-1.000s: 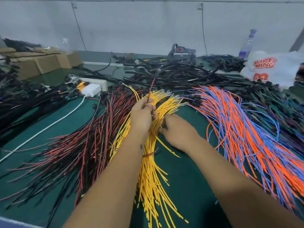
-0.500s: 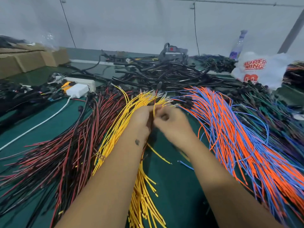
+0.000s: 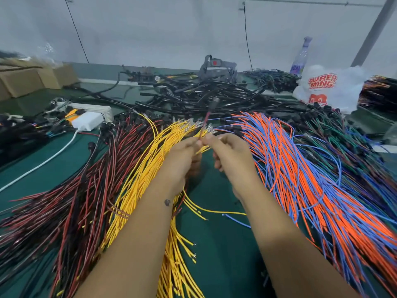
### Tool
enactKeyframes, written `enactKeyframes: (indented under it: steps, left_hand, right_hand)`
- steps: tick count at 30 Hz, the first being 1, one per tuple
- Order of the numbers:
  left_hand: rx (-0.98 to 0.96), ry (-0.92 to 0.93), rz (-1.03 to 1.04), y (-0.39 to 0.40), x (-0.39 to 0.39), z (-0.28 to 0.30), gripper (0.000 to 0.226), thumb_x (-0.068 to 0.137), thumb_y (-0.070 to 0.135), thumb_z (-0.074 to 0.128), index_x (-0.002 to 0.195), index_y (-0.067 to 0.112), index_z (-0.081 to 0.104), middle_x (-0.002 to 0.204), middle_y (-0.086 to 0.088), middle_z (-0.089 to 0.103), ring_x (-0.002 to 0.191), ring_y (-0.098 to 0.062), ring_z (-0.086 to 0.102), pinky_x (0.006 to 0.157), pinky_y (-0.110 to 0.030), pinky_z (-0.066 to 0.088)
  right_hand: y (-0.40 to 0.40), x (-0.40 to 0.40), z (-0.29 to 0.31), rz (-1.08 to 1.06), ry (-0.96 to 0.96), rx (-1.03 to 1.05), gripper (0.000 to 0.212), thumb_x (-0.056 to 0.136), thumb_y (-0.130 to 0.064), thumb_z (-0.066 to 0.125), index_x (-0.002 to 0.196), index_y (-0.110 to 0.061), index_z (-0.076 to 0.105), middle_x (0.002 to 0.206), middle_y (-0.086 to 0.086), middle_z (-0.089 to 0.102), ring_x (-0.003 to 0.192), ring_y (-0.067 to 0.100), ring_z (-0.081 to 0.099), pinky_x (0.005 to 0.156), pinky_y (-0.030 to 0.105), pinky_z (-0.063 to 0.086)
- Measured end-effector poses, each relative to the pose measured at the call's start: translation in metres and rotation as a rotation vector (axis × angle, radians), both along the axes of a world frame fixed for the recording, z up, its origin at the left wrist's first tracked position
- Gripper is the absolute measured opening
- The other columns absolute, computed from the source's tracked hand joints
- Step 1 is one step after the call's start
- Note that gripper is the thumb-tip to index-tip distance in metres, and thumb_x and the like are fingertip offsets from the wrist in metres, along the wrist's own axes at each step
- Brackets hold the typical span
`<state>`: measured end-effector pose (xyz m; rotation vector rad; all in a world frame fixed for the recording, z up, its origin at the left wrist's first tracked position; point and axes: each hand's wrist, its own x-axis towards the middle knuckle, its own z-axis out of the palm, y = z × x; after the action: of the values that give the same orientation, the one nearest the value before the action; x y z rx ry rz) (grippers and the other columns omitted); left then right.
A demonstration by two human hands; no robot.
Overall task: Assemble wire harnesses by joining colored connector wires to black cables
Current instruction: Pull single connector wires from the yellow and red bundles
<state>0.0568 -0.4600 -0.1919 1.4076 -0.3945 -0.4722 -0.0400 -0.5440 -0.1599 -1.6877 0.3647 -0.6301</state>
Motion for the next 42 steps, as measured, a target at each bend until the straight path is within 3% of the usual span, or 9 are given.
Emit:
enactKeyframes:
  steps: [2,4,7,15,22,29,34,36,42]
  left_hand:
    - [0.059,-0.139,-0.070,0.005,-0.021,0.010,0.013,0.096,0.028,0.055,0.094,0.021,0.066,0.076,0.002,0.059,0.058,-0.006,0.050,0.059,-0.026,0.039]
    - [0.085,-0.220,-0.094,0.007,-0.036,0.018,0.019,0.098,0.022,0.051,0.082,0.024,0.062,0.066,0.005,0.059,0.049,0.000,0.050,0.057,-0.024,0.040]
    - [0.088,-0.197,-0.082,0.007,-0.043,0.023,0.020,0.100,0.017,0.047,0.090,0.017,0.064,0.064,-0.002,0.062,0.048,-0.007,0.047,0.052,-0.022,0.040]
    - [0.118,-0.197,-0.196,0.008,-0.042,0.018,0.027,0.102,0.023,0.044,0.100,0.022,0.070,0.052,0.004,0.048,0.043,-0.008,0.026,0.044,-0.018,0.025]
    - [0.304,-0.313,-0.223,0.004,-0.049,0.019,0.038,0.103,0.031,0.041,0.074,0.022,0.064,0.052,0.010,0.044,0.042,-0.002,0.036,0.050,-0.020,0.030]
    - [0.323,-0.304,-0.238,0.006,-0.045,0.015,0.034,0.103,0.026,0.039,0.078,0.021,0.062,0.051,0.013,0.043,0.042,-0.002,0.032,0.044,-0.012,0.029]
    - [0.286,-0.264,-0.117,0.007,-0.043,0.013,0.034,0.104,0.024,0.035,0.076,0.017,0.053,0.052,0.012,0.040,0.045,-0.005,0.031,0.047,-0.017,0.028]
    - [0.245,-0.216,-0.039,0.006,-0.042,0.015,0.034,0.105,0.021,0.034,0.076,0.016,0.051,0.052,0.009,0.039,0.042,-0.005,0.030,0.044,-0.015,0.028]
    - [0.005,0.096,0.061,0.005,-0.029,0.022,0.036,0.104,0.011,0.031,0.071,0.012,0.046,0.040,0.009,0.027,0.031,-0.004,0.020,0.035,-0.011,0.016]
  right_hand:
    - [-0.003,0.000,0.000,-0.067,-0.061,0.004,0.019,0.090,-0.023,0.065,0.078,-0.008,0.065,0.059,0.000,0.051,0.050,0.012,0.045,0.041,0.014,0.034]
    - [-0.007,-0.002,-0.001,-0.139,-0.084,-0.051,0.020,0.090,-0.017,0.064,0.070,-0.017,0.064,0.056,-0.004,0.055,0.051,0.012,0.049,0.047,0.020,0.040]
    - [-0.015,-0.004,0.000,-0.246,-0.109,-0.076,0.020,0.088,-0.019,0.067,0.069,-0.022,0.062,0.056,-0.002,0.058,0.047,0.007,0.055,0.055,0.030,0.046]
    - [-0.033,-0.007,0.004,-0.309,-0.329,0.174,0.019,0.088,-0.005,0.066,0.073,-0.016,0.064,0.057,0.001,0.060,0.046,0.008,0.058,0.047,0.019,0.046]
    - [-0.037,-0.012,0.008,-0.304,-0.387,0.232,0.005,0.087,-0.003,0.067,0.089,-0.008,0.066,0.066,0.010,0.063,0.047,0.008,0.060,0.047,0.019,0.047]
    - [-0.047,-0.013,0.007,-0.285,-0.435,0.432,0.010,0.095,-0.003,0.056,0.089,-0.006,0.064,0.063,0.006,0.060,0.050,0.010,0.061,0.053,0.022,0.052]
    - [-0.051,-0.010,0.007,-0.182,-0.352,0.582,0.016,0.102,-0.018,0.046,0.095,-0.011,0.058,0.081,0.015,0.064,0.068,0.024,0.066,0.064,0.028,0.057]
    - [-0.056,-0.009,0.000,-0.223,-0.208,0.481,0.012,0.100,-0.018,0.048,0.098,-0.016,0.060,0.089,0.011,0.065,0.075,0.021,0.064,0.070,0.029,0.051]
    - [-0.059,-0.016,-0.012,-0.395,0.222,-0.411,0.020,0.088,-0.014,0.050,0.087,-0.007,0.068,0.084,0.010,0.069,0.083,0.031,0.061,0.072,0.036,0.047]
